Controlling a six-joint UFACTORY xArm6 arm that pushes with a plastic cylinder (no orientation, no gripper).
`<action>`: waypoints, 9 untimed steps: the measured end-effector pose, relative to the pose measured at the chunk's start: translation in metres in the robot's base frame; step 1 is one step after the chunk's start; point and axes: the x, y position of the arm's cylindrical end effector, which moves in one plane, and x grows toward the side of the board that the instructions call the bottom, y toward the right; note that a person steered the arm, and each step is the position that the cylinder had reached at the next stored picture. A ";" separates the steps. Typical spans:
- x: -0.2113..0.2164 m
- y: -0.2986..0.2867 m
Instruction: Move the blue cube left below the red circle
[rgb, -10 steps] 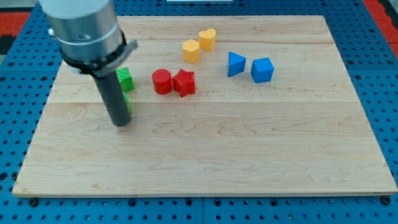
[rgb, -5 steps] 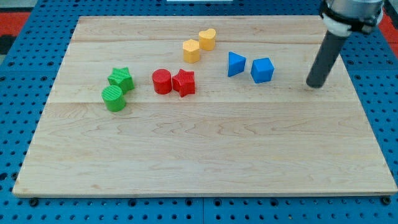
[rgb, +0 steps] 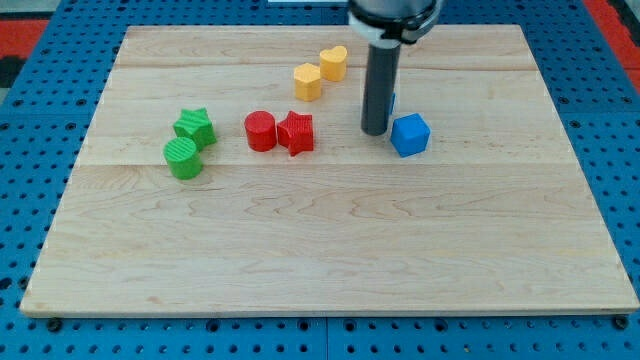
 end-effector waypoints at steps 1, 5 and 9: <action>-0.011 0.036; 0.035 0.195; 0.088 0.159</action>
